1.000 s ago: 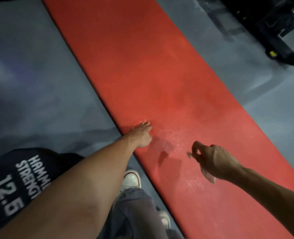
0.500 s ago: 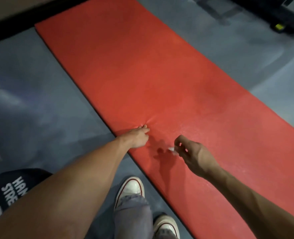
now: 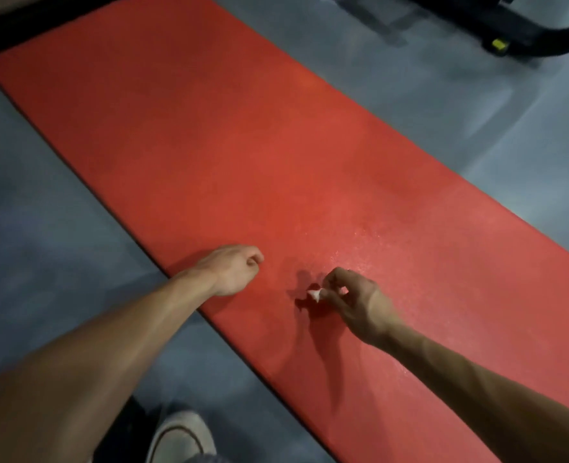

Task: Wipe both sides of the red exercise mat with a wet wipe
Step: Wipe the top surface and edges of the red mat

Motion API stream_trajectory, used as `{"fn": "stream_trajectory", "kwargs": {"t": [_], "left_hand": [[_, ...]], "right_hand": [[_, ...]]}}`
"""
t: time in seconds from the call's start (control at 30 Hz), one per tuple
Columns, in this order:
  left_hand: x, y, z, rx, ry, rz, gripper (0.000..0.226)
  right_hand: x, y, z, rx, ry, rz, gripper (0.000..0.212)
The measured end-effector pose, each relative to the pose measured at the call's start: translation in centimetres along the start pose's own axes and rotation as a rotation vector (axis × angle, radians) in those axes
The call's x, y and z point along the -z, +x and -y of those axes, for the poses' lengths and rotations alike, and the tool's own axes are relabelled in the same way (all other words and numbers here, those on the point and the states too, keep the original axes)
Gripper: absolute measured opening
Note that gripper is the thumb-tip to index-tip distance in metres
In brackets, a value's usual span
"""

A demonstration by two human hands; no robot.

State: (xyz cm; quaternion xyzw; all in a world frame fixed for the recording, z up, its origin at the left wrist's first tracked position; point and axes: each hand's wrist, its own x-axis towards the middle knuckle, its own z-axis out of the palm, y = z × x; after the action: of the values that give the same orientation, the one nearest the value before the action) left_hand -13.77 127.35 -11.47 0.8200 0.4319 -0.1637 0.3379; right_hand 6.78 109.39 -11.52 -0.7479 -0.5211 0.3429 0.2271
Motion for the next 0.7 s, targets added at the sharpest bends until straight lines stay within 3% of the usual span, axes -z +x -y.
{"fn": "stream_trajectory", "kwargs": {"t": [0.17,0.27,0.4,0.6,0.7], "left_hand": [[-1.4,2.3,0.4,0.022,-0.027,-0.176,0.005],[-1.6,2.9,1.2,0.011,-0.072,-0.214,0.005],[-1.8,4.0,1.2,0.007,-0.037,-0.221,0.012],[-2.2,4.3,1.5,-0.014,0.02,-0.247,0.024],[-2.4,4.3,1.3,-0.036,0.039,-0.29,0.024]], "right_hand": [[-4.4,2.5,0.4,0.286,-0.374,0.05,0.032],[-5.5,2.8,-0.6,0.524,-0.637,0.016,0.012],[-5.5,3.9,-1.4,0.663,-0.701,-0.024,0.014],[-3.2,7.2,-2.2,0.578,-0.7,-0.155,0.013],[1.7,11.5,-4.3,0.26,-0.765,-0.255,0.023]]}}
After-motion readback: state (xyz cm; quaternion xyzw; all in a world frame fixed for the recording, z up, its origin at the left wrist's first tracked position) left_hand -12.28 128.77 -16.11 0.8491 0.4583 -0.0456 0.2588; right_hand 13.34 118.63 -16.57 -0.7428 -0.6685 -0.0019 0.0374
